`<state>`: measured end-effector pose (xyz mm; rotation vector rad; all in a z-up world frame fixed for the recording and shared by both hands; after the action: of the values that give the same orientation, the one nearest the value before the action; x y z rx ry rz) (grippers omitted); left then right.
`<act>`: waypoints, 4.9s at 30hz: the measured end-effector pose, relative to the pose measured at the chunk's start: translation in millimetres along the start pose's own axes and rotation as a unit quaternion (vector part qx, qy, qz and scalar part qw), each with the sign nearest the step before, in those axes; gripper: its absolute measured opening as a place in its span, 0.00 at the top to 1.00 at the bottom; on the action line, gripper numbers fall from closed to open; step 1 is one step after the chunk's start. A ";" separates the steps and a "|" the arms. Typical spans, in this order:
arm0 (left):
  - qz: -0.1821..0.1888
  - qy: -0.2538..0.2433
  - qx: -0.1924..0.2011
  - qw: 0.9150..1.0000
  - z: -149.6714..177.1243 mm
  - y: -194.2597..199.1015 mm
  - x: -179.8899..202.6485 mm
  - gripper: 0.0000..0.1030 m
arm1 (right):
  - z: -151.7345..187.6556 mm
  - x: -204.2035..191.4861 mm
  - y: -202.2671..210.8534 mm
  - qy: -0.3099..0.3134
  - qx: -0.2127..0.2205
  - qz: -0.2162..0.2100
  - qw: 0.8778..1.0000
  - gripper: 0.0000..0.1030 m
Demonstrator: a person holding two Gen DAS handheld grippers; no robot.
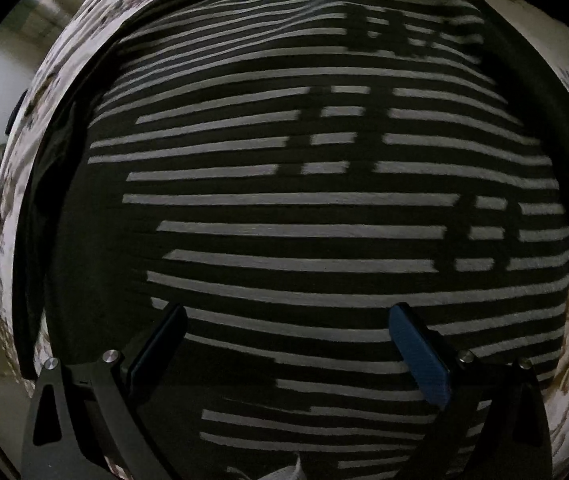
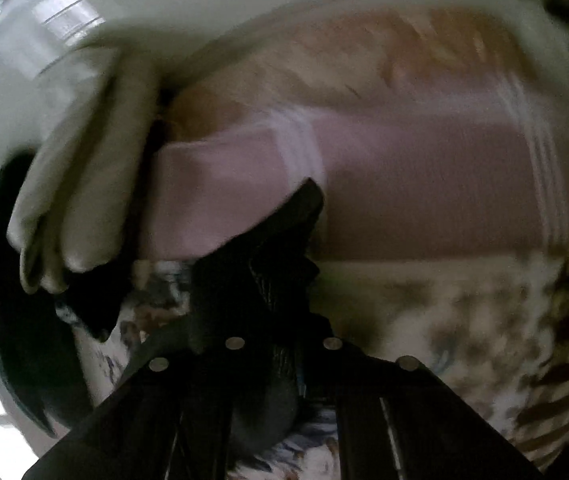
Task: Fold small clothes
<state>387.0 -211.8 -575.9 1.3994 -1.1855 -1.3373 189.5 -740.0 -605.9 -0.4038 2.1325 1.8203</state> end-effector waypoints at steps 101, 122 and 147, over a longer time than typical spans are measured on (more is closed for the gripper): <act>0.210 0.425 0.089 0.876 157.1 -92.0 -569.7 0.47 | 578.0 -206.0 -1.9 0.649 -0.162 0.074 0.739 0.00; 0.239 0.477 0.063 0.843 158.9 -109.6 -636.1 0.94 | 581.2 -188.6 -14.5 0.634 -0.183 0.091 0.745 0.00; 0.122 0.624 0.169 0.753 168.1 -72.8 -535.6 0.94 | 563.8 -198.1 0.1 0.663 -0.101 0.101 0.735 0.00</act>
<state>235.2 333.2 -553.7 1.7913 -0.5882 0.1831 398.6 -180.1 -607.6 -2.1393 2.7580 2.1400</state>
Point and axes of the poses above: each gripper's, at about its wrist camera, not at the fingertips, and y roughly against the way its jaws point, x to its right, z to its underside, the point moved 4 cm from there along -y, roughly the way its jaws point, and after that the axes turned 2 degrees about -y, right-handed, at the moved point
